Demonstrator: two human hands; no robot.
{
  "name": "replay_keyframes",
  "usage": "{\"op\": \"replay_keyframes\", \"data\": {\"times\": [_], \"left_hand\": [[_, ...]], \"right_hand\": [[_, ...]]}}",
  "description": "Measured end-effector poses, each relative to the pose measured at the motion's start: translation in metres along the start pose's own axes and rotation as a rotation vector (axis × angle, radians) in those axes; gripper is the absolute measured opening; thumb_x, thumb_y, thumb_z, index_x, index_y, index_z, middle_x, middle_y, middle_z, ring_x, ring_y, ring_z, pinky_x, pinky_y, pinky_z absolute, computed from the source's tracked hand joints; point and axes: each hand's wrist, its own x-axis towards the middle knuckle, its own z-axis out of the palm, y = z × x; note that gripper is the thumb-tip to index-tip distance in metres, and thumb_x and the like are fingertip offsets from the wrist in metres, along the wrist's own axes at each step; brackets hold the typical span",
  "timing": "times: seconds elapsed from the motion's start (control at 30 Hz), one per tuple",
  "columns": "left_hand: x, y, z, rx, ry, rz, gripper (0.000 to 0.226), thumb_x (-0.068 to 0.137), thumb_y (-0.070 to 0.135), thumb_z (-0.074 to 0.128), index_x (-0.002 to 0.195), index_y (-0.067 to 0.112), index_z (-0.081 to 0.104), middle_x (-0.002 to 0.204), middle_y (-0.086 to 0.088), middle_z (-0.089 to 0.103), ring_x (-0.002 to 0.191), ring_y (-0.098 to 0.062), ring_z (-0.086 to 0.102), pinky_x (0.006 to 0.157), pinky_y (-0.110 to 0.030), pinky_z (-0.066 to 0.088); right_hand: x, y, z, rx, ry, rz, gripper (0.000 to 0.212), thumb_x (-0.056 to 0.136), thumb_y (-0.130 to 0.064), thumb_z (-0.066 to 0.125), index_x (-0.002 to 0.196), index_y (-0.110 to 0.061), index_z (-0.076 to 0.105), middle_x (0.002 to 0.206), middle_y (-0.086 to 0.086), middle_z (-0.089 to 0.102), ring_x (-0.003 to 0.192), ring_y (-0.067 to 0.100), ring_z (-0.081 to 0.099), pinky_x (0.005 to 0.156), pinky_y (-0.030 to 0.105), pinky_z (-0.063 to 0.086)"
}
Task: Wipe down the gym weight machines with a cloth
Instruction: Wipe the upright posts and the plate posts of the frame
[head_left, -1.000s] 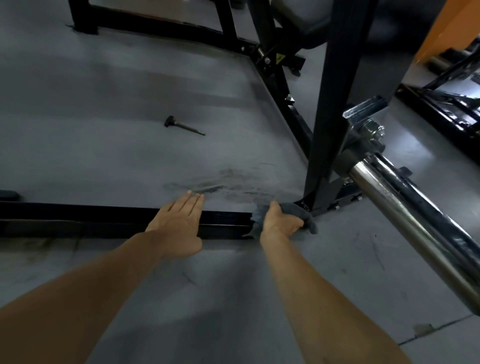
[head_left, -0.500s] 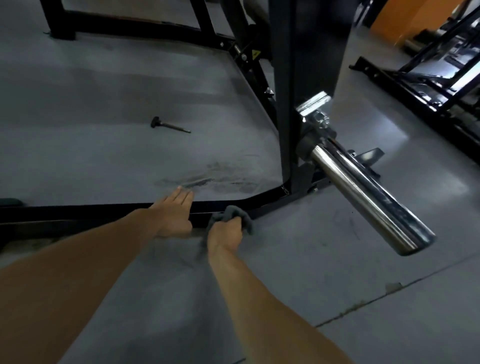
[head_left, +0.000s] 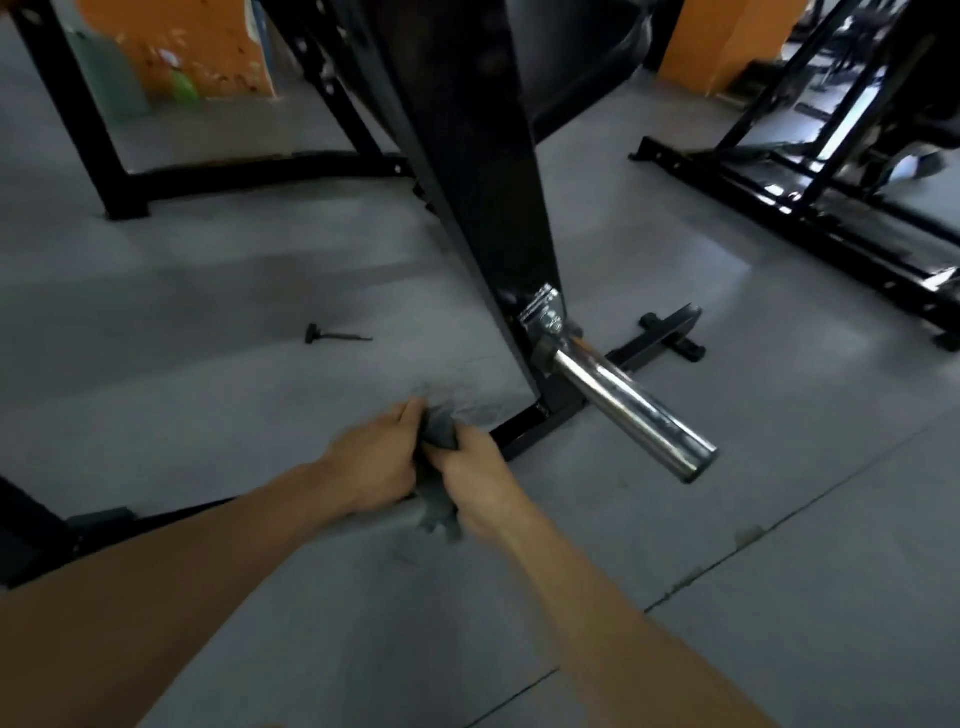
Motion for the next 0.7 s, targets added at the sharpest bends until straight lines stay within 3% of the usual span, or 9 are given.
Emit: {"op": "replay_keyframes", "data": {"times": [0.1, 0.2, 0.27, 0.33, 0.4, 0.5, 0.57, 0.63, 0.7], "left_hand": [[-0.016, 0.022, -0.032, 0.008, 0.116, 0.133, 0.072, 0.100, 0.021, 0.052, 0.160, 0.013, 0.015, 0.160, -0.010, 0.031, 0.139, -0.026, 0.042, 0.111, -0.034, 0.039], [-0.020, 0.045, -0.061, 0.059, 0.204, 0.309, 0.066, 0.098, 0.013, 0.054, 0.156, 0.008, 0.024, 0.155, -0.010, 0.035, 0.134, -0.027, 0.044, 0.107, -0.034, 0.041], [-0.018, 0.060, -0.076, 0.098, 0.253, 0.389, 0.063, 0.094, 0.007, 0.055, 0.153, 0.008, 0.031, 0.153, -0.008, 0.036, 0.132, -0.027, 0.044, 0.105, -0.036, 0.042], [-0.016, 0.073, -0.086, 0.117, 0.308, 0.438, 0.064, 0.091, 0.004, 0.055, 0.151, 0.009, 0.034, 0.152, -0.006, 0.035, 0.132, -0.025, 0.043, 0.102, -0.034, 0.043], [-0.013, 0.083, -0.090, 0.133, 0.337, 0.474, 0.061, 0.089, 0.005, 0.055, 0.148, 0.010, 0.039, 0.149, -0.005, 0.038, 0.130, -0.024, 0.046, 0.097, -0.034, 0.046], [-0.006, 0.096, -0.093, 0.196, 0.335, 0.515, 0.058, 0.089, 0.011, 0.061, 0.144, 0.010, 0.044, 0.144, -0.005, 0.040, 0.123, -0.024, 0.050, 0.090, -0.038, 0.052], [-0.003, 0.105, -0.098, 0.233, 0.320, 0.500, 0.055, 0.088, 0.012, 0.060, 0.141, 0.011, 0.045, 0.143, -0.003, 0.039, 0.122, -0.024, 0.049, 0.091, -0.039, 0.052], [-0.001, 0.111, -0.102, 0.246, 0.308, 0.477, 0.053, 0.087, 0.008, 0.056, 0.139, 0.011, 0.045, 0.143, -0.004, 0.039, 0.123, -0.024, 0.048, 0.092, -0.040, 0.052], [0.000, 0.112, -0.101, 0.247, 0.300, 0.477, 0.052, 0.088, 0.006, 0.054, 0.139, 0.011, 0.045, 0.145, -0.004, 0.038, 0.123, -0.023, 0.047, 0.092, -0.037, 0.051]], "right_hand": [[-0.032, -0.052, -0.031, -0.108, 0.007, -0.071, 0.019, 0.101, -0.011, 0.057, 0.093, -0.023, 0.069, 0.083, -0.007, 0.077, 0.083, 0.015, 0.073, 0.074, 0.033, 0.059], [-0.061, -0.098, -0.076, -0.137, 0.044, -0.123, 0.014, 0.102, -0.016, 0.058, 0.106, -0.016, 0.072, 0.099, 0.005, 0.078, 0.097, 0.022, 0.074, 0.087, 0.043, 0.059], [-0.076, -0.124, -0.108, -0.126, 0.074, -0.120, 0.021, 0.104, -0.023, 0.056, 0.113, -0.011, 0.070, 0.107, 0.012, 0.075, 0.101, 0.029, 0.072, 0.085, 0.049, 0.059], [-0.091, -0.151, -0.135, -0.093, 0.162, -0.127, 0.026, 0.105, -0.025, 0.053, 0.109, -0.005, 0.069, 0.102, 0.013, 0.075, 0.095, 0.031, 0.071, 0.081, 0.047, 0.059], [-0.098, -0.173, -0.153, -0.139, 0.233, -0.135, 0.031, 0.105, -0.031, 0.052, 0.101, -0.005, 0.069, 0.094, 0.014, 0.075, 0.091, 0.035, 0.069, 0.092, 0.048, 0.056], [-0.082, -0.182, -0.154, -0.695, 0.258, -0.014, 0.046, 0.102, -0.055, 0.046, 0.091, -0.016, 0.067, 0.091, 0.010, 0.070, 0.082, 0.024, 0.067, 0.090, 0.039, 0.051], [-0.066, -0.167, -0.145, -0.984, 0.119, 0.142, 0.067, 0.086, -0.077, 0.046, 0.107, -0.016, 0.067, 0.105, 0.006, 0.072, 0.093, 0.020, 0.067, 0.093, 0.036, 0.051], [-0.052, -0.146, -0.140, -1.205, 0.010, 0.299, 0.102, 0.073, -0.079, 0.051, 0.145, -0.008, 0.045, 0.144, 0.013, 0.052, 0.126, 0.029, 0.056, 0.107, 0.043, 0.046], [-0.038, -0.129, -0.141, -1.374, 0.017, 0.300, 0.102, 0.091, -0.058, 0.057, 0.159, -0.001, 0.006, 0.158, 0.020, 0.027, 0.140, 0.038, 0.039, 0.114, 0.046, 0.037]]}}
